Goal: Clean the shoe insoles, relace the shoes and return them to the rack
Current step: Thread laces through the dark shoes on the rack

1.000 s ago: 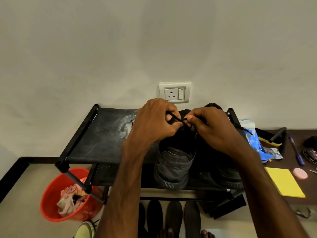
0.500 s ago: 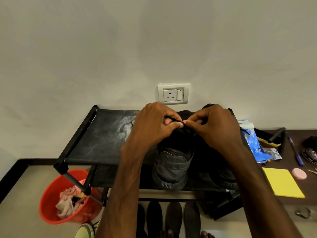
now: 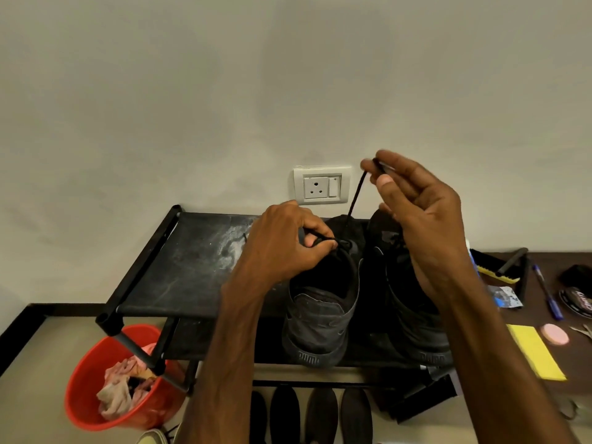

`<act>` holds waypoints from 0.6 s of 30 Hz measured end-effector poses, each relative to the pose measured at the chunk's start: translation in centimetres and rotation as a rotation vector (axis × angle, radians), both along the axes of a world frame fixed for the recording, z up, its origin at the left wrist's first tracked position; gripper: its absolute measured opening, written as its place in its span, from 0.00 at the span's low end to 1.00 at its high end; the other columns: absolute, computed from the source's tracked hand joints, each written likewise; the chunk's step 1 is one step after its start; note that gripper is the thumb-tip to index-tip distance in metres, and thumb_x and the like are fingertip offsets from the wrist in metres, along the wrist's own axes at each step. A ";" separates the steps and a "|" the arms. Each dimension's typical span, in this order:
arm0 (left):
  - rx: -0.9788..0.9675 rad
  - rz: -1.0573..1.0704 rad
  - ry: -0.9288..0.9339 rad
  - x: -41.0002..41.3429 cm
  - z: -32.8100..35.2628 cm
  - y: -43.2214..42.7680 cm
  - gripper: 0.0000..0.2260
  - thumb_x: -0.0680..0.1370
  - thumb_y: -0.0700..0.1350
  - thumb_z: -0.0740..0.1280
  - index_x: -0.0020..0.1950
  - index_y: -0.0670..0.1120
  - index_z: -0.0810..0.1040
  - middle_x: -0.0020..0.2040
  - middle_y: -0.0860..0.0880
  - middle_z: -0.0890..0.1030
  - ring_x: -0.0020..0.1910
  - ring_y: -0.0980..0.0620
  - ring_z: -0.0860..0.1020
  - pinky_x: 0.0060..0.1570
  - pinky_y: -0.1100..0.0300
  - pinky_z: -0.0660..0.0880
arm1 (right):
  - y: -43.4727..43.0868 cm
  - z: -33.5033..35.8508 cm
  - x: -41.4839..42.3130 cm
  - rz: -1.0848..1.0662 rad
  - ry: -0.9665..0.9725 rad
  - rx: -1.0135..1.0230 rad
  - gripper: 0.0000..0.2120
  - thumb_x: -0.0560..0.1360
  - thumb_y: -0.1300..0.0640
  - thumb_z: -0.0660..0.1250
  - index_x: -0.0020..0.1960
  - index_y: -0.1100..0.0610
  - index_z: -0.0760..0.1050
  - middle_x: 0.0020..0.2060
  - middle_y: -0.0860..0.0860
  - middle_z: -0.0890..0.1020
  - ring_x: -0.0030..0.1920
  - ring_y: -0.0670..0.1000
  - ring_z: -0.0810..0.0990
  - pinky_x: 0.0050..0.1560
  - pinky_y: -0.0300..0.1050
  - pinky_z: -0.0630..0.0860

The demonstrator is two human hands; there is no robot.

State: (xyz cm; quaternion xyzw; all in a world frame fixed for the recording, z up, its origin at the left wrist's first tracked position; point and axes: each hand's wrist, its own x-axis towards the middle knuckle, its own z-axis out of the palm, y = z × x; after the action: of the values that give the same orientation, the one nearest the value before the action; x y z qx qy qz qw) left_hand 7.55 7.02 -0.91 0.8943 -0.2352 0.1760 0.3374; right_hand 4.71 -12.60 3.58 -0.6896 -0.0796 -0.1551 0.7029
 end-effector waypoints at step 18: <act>-0.246 -0.187 0.517 0.1 0.4 0.2 0.06 0.76 0.46 0.67 0.43 0.49 0.83 0.35 0.53 0.80 0.40 0.53 0.79 0.49 0.49 0.76 | -0.9 -1.3 0.4 -0.162 0.002 -0.900 0.04 0.77 0.52 0.72 0.46 0.48 0.86 0.35 0.43 0.85 0.37 0.44 0.82 0.42 0.43 0.80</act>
State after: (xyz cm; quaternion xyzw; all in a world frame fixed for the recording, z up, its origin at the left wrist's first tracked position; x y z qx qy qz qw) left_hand 7.61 7.19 -0.46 0.8363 -0.1997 -0.0619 0.5068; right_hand 5.07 -13.46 2.25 -0.9306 -0.0841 -0.1588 0.3189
